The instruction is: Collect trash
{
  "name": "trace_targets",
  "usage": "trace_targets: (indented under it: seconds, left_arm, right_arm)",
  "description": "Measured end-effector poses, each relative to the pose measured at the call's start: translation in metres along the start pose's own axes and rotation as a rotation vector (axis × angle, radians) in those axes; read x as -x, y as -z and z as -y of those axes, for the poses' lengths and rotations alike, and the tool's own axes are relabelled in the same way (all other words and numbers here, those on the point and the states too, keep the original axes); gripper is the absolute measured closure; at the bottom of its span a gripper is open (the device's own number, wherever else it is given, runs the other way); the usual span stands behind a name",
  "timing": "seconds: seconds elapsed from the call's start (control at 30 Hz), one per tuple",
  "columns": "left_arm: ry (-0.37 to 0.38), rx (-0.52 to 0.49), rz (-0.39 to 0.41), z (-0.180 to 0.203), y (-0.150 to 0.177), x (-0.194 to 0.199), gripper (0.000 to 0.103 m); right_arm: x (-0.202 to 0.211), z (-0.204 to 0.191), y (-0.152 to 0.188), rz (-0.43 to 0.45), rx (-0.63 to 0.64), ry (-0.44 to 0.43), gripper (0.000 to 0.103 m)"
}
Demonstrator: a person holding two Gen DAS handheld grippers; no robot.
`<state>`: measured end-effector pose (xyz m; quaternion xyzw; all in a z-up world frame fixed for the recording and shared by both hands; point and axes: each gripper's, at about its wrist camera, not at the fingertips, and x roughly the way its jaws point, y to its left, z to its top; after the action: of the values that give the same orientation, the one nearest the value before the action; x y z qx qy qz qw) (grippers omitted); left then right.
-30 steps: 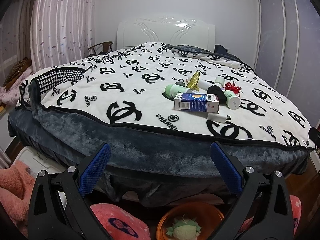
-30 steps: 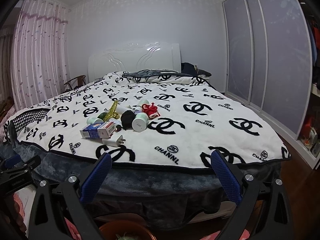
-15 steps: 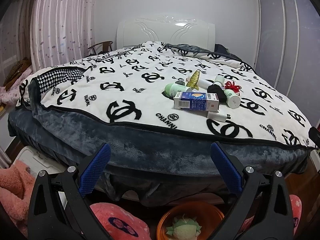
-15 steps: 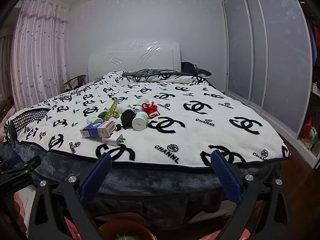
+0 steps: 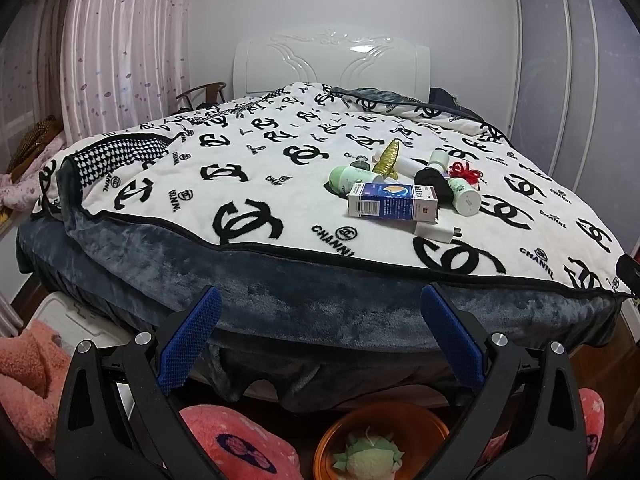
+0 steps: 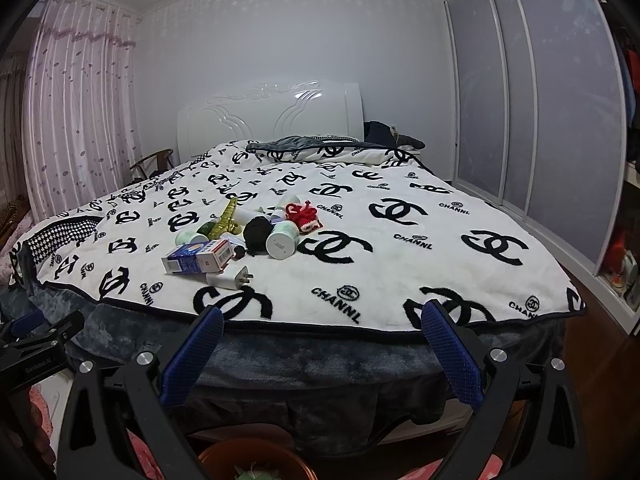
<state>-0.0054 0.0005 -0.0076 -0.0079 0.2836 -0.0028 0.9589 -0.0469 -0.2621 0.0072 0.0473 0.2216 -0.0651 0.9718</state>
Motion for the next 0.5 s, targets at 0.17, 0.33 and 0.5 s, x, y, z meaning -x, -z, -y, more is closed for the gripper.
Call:
trace_targets:
  seconds: [0.17,0.33,0.5]
  left_arm:
    - [-0.002,-0.003,-0.008,-0.0001,0.0001,-0.0006,0.006]
    - [-0.001,-0.004,-0.014,-0.0010,0.0024,-0.0016,0.006]
    - [-0.004,-0.006,-0.016,-0.0009,0.0036,-0.0029,0.006]
  right_arm:
    - [-0.0005,-0.0007,0.0021,-0.008,-0.001,-0.002,0.005]
    - [0.0000,-0.0013,0.0036,-0.011,-0.002,-0.005,0.005]
    - [-0.0021,-0.0005,0.0054,-0.017,-0.006,-0.006,0.005]
